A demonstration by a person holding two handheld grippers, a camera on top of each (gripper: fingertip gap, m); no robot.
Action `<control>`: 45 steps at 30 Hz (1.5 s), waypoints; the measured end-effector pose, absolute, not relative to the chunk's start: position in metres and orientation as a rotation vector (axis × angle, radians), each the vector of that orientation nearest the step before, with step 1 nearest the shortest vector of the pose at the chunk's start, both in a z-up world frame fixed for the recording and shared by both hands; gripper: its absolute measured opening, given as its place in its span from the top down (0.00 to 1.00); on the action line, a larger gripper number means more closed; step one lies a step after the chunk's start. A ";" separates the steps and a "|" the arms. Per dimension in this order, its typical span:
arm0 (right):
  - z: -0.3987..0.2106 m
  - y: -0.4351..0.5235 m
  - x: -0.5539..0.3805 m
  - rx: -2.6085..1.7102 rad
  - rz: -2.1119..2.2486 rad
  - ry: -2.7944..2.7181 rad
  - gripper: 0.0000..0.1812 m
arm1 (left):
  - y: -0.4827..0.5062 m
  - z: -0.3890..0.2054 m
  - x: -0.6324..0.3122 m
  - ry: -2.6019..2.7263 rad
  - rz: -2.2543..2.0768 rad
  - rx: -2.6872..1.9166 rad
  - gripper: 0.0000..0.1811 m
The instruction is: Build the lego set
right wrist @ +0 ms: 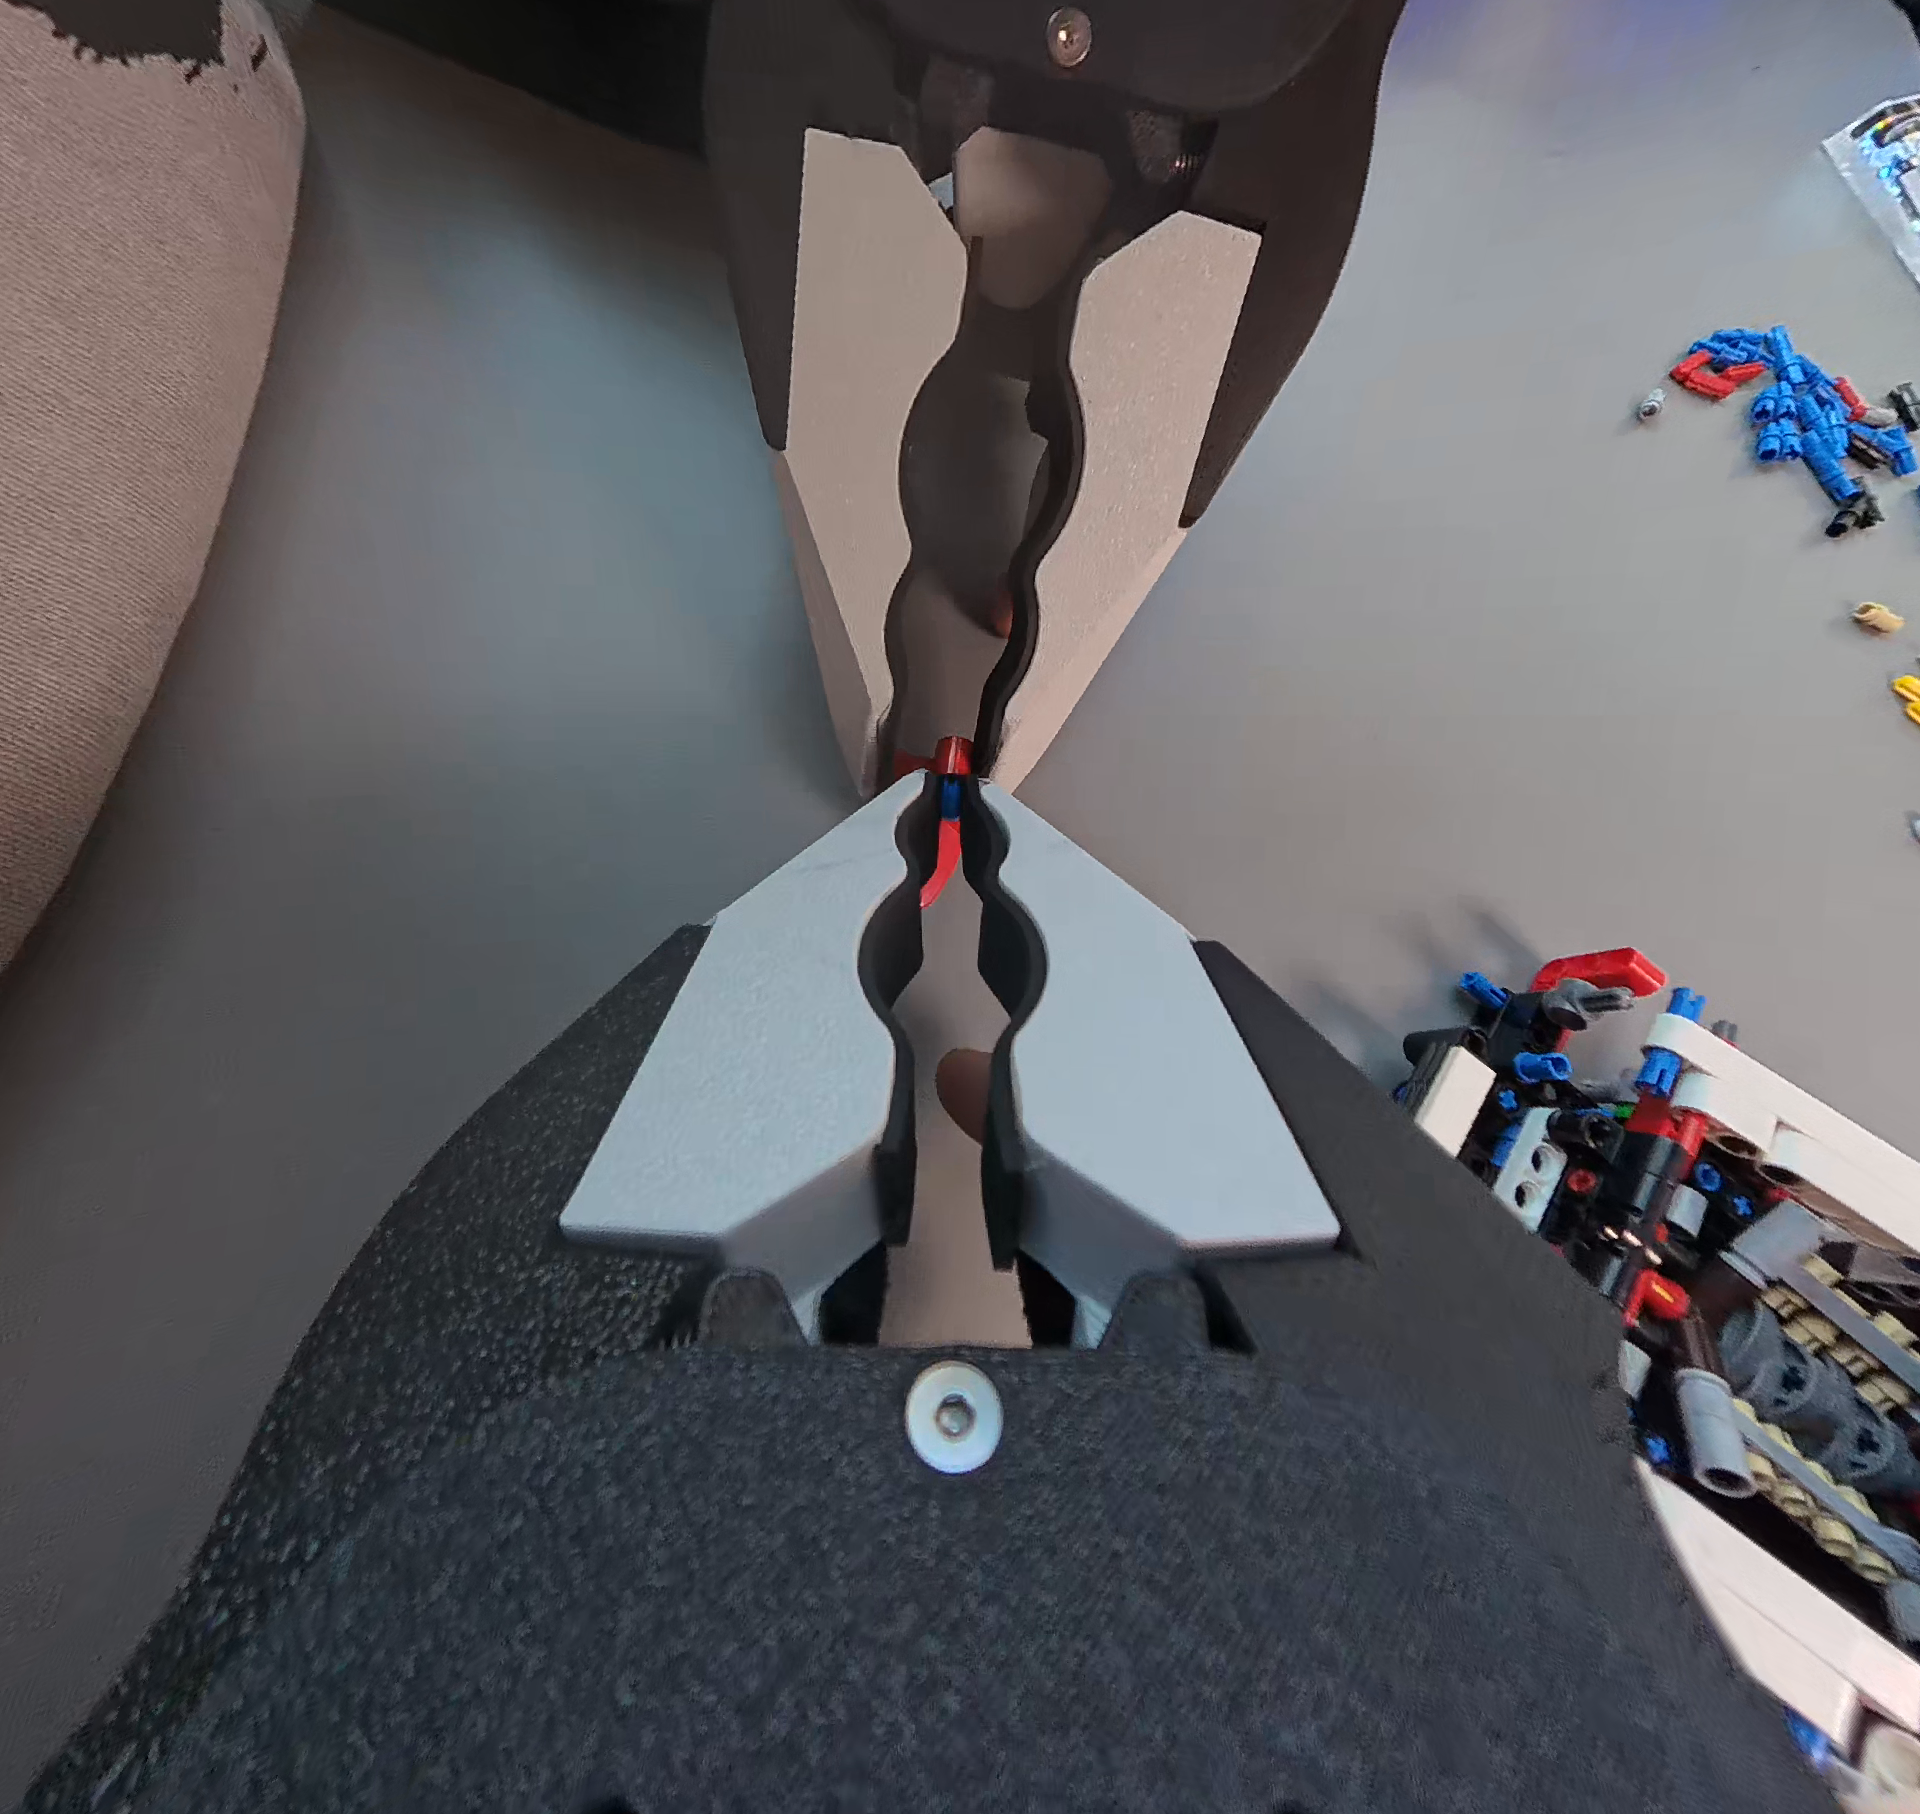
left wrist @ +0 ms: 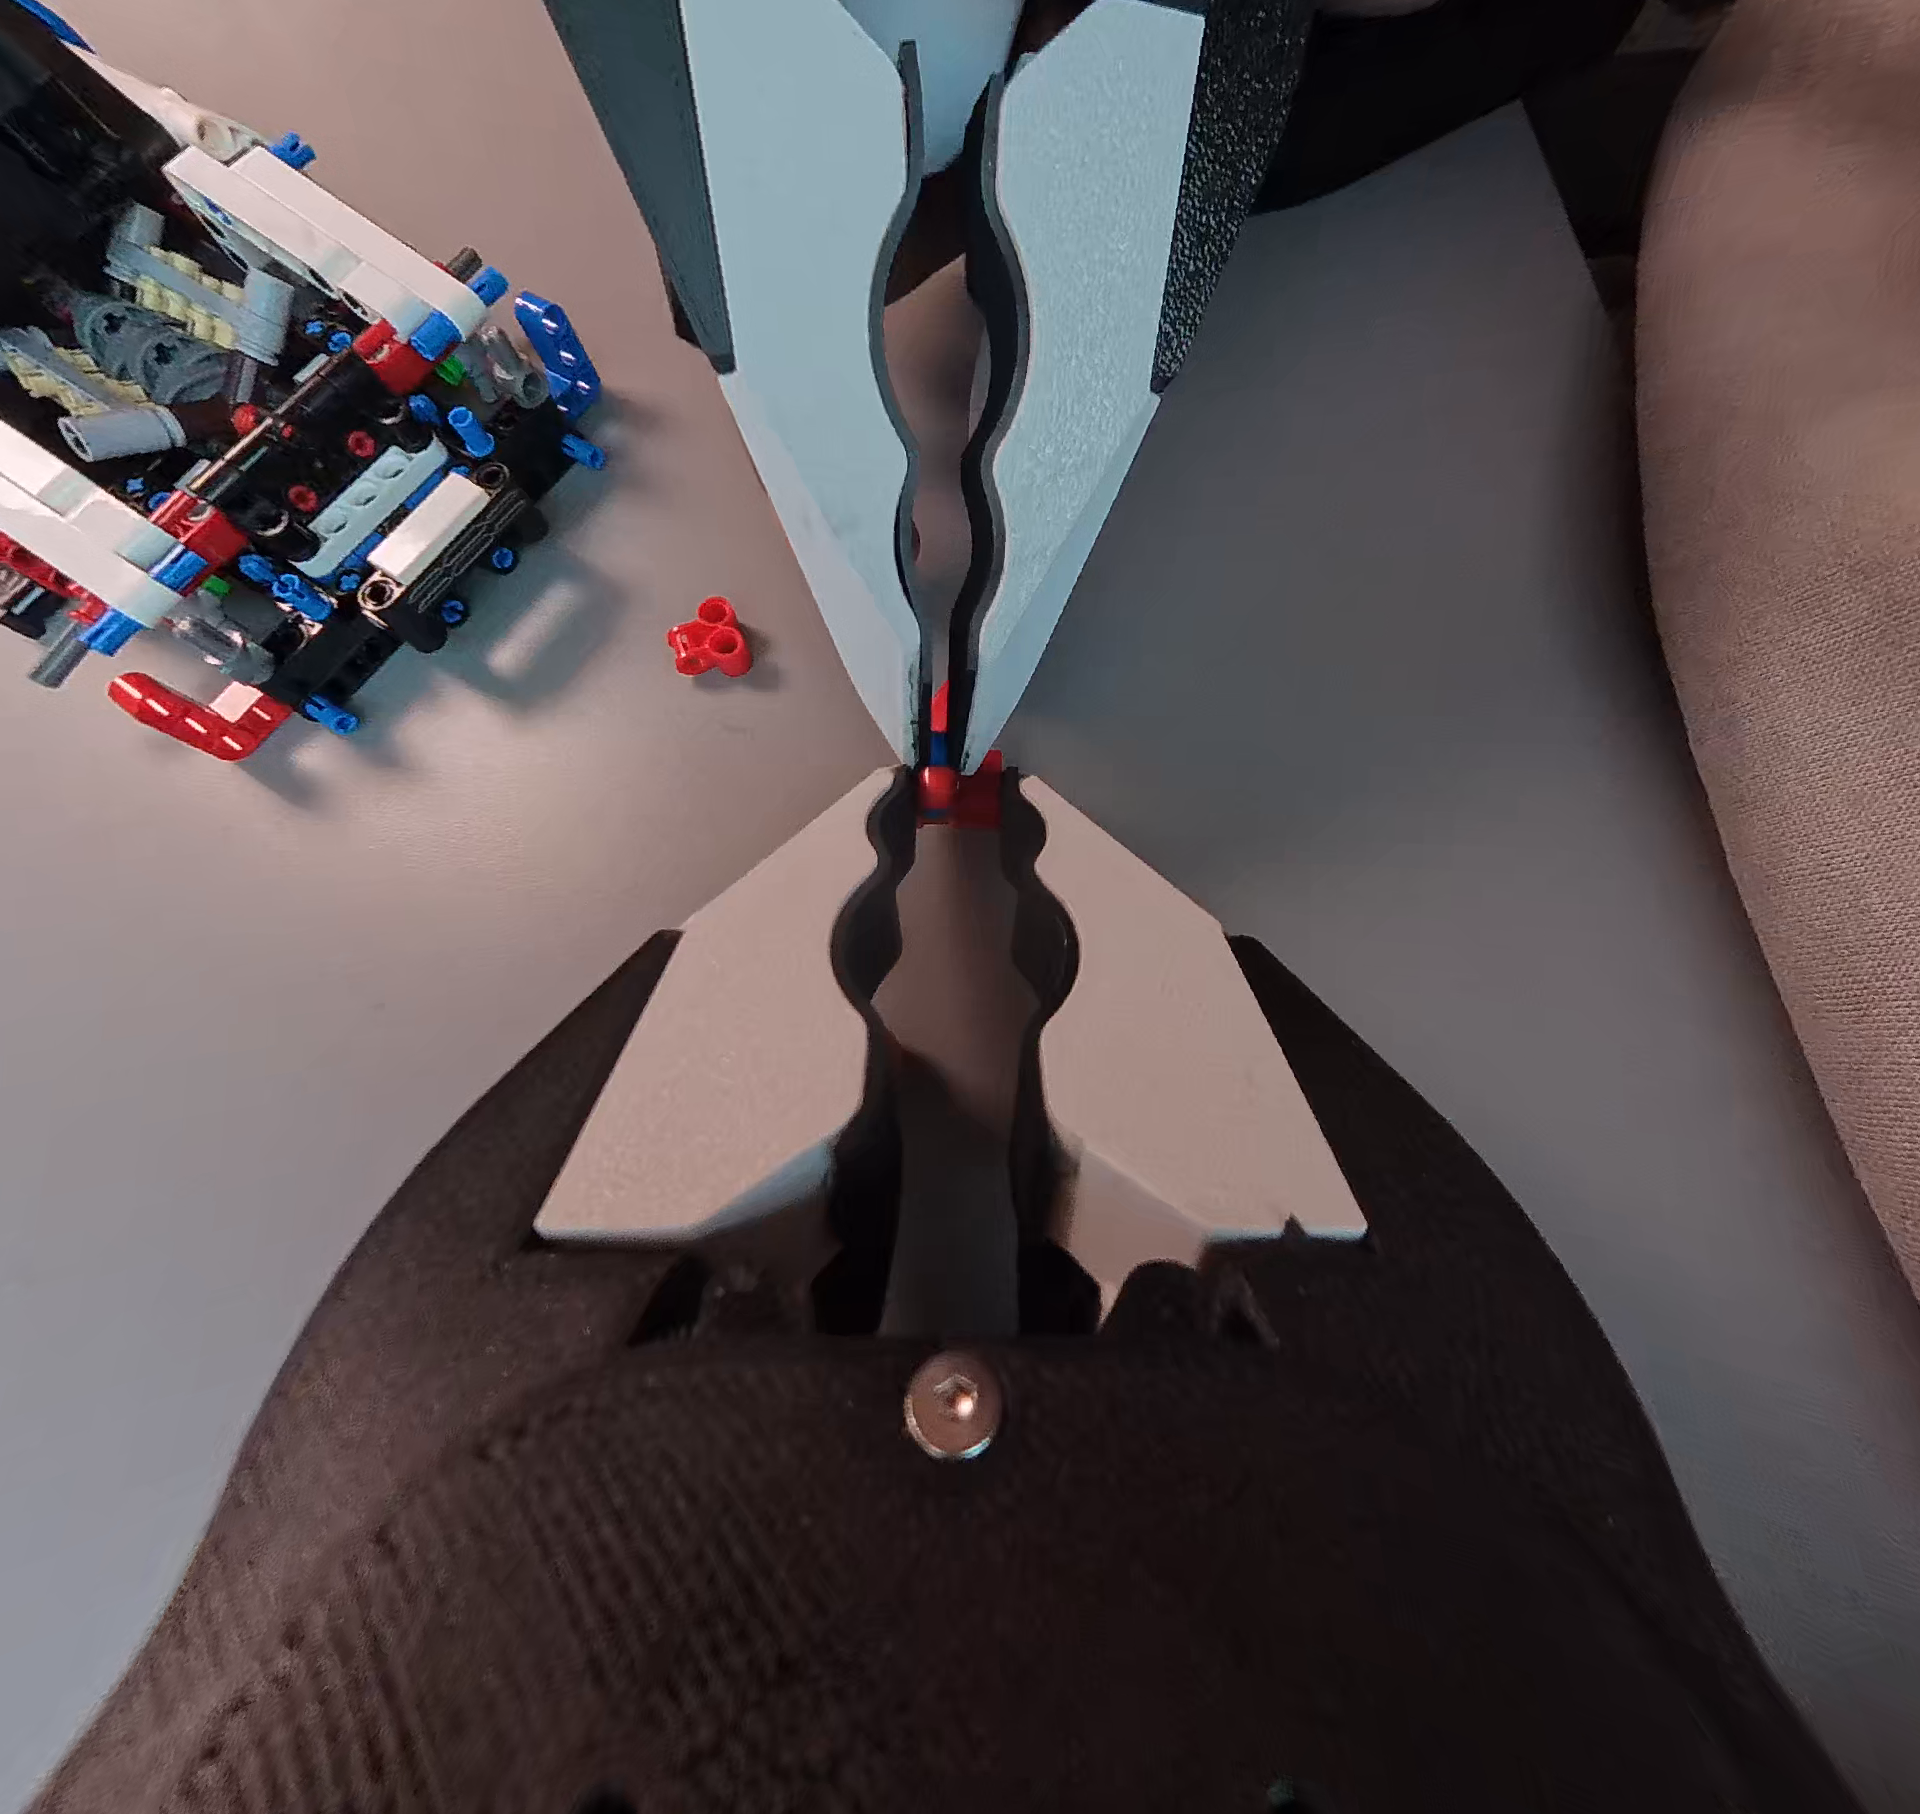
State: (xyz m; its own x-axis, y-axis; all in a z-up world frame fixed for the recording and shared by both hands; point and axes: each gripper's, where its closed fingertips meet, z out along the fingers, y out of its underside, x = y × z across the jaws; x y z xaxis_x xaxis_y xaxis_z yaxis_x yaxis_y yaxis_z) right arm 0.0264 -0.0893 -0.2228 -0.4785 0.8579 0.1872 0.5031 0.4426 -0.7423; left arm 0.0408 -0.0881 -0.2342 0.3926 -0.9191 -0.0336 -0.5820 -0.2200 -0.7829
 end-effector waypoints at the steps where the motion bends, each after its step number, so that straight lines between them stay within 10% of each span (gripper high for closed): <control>1: -0.222 -0.087 0.025 -1.152 0.845 -2.123 1.00 | -0.086 -0.234 0.040 1.275 -0.580 -1.918 0.92; 45: -0.228 -0.058 0.021 -1.464 0.799 -1.995 0.98 | -0.062 -0.239 0.009 1.130 -0.401 -1.999 0.92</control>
